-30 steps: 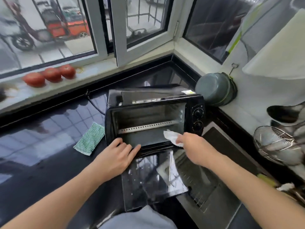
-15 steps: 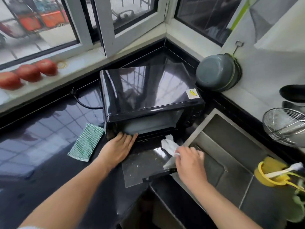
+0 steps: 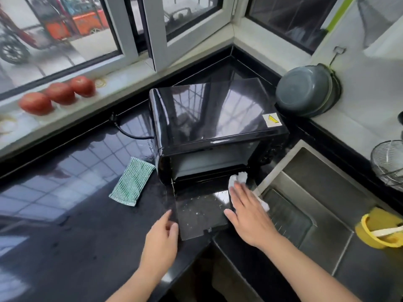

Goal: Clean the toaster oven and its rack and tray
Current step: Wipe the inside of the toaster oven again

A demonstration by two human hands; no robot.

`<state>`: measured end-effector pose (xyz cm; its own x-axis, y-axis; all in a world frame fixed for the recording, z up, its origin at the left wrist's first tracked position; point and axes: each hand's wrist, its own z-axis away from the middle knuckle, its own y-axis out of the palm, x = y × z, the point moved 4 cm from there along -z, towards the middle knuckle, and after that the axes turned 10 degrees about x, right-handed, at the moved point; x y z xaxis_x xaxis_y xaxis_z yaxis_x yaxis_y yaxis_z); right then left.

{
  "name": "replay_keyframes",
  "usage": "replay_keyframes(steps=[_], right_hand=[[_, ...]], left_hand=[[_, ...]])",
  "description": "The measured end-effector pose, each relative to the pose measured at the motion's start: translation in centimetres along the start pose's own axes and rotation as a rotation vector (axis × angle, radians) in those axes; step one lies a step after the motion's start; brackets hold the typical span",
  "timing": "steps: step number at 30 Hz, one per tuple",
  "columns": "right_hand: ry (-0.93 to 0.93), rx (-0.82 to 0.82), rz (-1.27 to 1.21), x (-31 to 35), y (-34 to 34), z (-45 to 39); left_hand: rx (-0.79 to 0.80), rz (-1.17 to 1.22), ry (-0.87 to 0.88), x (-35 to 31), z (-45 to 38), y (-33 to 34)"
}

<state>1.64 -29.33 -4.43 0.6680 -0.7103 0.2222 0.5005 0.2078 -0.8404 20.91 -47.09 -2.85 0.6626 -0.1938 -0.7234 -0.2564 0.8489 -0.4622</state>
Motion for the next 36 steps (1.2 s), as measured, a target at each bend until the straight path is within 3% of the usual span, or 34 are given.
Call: replay_keyframes(steps=[2, 5, 10, 12, 15, 17, 20, 24, 28, 31, 36], right_hand=[[0.078, -0.037, 0.032, -1.1, -1.1, -2.3], [0.183, -0.069, -0.014, 0.5, -1.6, -4.6], [-0.315, 0.021, 0.033, 14.1, 2.6, -2.9], [-0.372, 0.044, 0.081, 14.7, 3.1, -1.7], [-0.461, 0.071, 0.174, 10.5, 3.0, 1.8], [-0.382, 0.034, 0.195, 5.9, 2.1, 3.4], [-0.031, 0.02, 0.1, -0.3, 0.1, 2.3], [0.132, -0.031, 0.028, 1.8, -0.3, -3.1], [-0.138, 0.012, 0.014, 10.5, 1.3, -4.8], [-0.356, 0.012, 0.113, 14.4, 3.6, -1.3], [-0.451, 0.019, 0.23, 9.0, 4.8, 3.8]], left_hand=[[0.074, 0.338, -0.189, 0.4, 0.1, 0.9], [0.134, 0.5, -0.238, 1.4, -0.2, 1.9], [0.158, 0.694, -0.199, 2.0, -0.6, 1.9], [0.194, 0.786, -0.195, 2.0, -0.4, 1.9], [0.216, 0.952, -0.255, 1.6, -0.2, 1.5], [0.219, 0.923, -0.275, 1.5, -0.3, 1.5], [0.181, 0.876, -0.282, 1.6, 0.1, 1.8], [0.175, 0.781, -0.287, 2.9, 0.0, 2.3], [0.151, 0.845, -0.247, 2.7, -0.1, 2.0], [0.23, 0.943, -0.184, 2.5, 0.2, 2.2], [0.157, 0.893, -0.204, 1.9, 0.7, 1.9]])
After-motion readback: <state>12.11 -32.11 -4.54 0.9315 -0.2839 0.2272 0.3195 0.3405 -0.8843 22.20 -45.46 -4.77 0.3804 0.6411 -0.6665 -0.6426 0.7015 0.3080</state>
